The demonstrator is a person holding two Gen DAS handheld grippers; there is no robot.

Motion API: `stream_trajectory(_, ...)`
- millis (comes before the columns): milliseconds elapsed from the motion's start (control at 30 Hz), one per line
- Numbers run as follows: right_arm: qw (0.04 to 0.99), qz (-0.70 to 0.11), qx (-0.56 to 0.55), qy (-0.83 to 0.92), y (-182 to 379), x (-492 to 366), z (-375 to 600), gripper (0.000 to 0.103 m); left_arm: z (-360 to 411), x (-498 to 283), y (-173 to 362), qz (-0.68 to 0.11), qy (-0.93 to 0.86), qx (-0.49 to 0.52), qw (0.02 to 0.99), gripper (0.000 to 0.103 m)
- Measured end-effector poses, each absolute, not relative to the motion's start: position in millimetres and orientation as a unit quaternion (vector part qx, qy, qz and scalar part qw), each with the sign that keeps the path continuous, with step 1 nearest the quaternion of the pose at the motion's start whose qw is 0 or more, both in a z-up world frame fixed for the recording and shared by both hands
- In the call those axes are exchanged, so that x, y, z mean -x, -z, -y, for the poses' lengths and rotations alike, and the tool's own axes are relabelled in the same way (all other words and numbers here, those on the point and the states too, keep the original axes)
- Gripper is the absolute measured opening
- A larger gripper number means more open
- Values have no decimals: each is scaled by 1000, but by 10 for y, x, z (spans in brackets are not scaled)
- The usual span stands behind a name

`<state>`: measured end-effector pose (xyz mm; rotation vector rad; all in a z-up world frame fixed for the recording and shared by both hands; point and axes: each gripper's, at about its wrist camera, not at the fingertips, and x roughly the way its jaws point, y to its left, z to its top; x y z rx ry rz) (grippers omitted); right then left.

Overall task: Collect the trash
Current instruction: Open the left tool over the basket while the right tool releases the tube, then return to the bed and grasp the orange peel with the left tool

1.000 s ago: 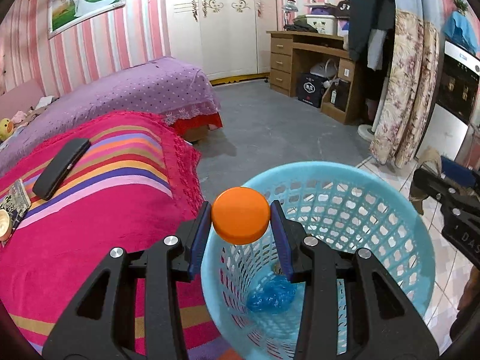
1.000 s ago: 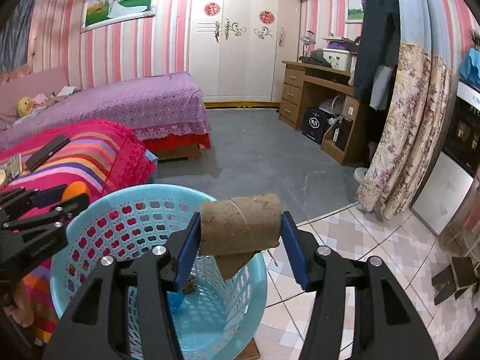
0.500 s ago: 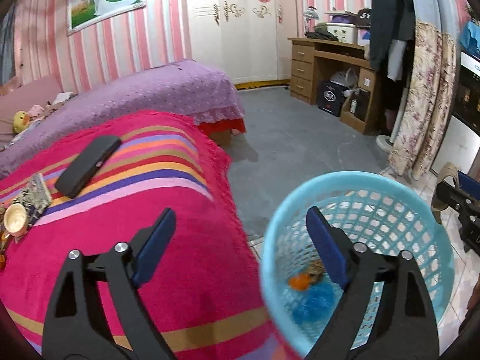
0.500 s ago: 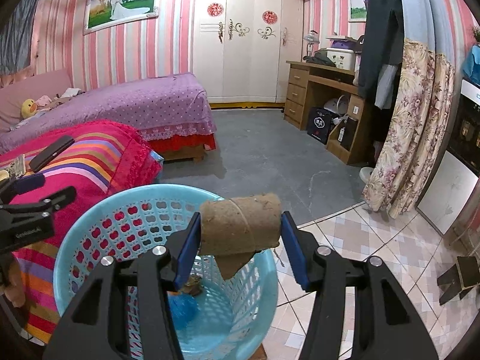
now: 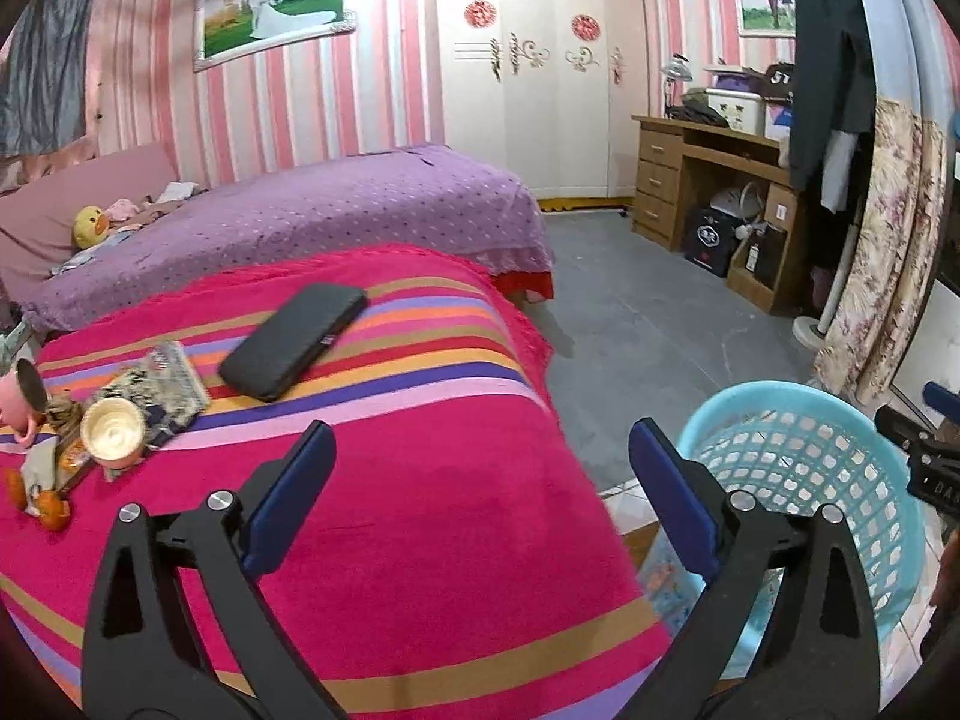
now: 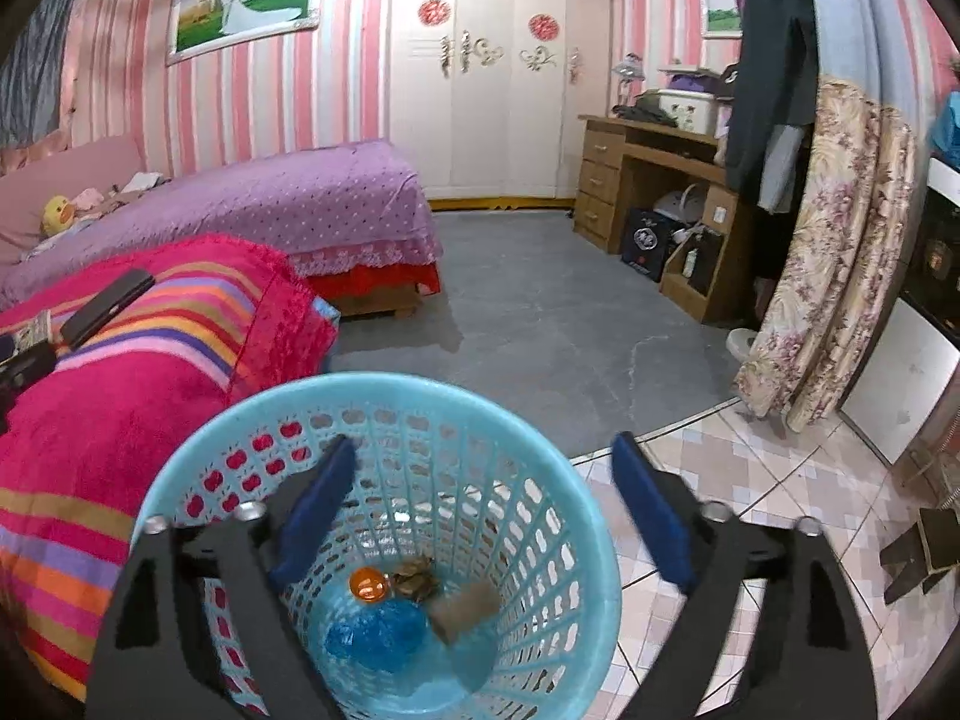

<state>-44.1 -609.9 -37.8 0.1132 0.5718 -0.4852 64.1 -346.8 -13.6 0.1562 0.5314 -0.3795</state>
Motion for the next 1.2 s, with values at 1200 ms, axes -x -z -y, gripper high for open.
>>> stream_trajectory(1200,955,-278,-26,100,252,-779,3499,98,-196,-1387,337,-314,-13,-68,947,97)
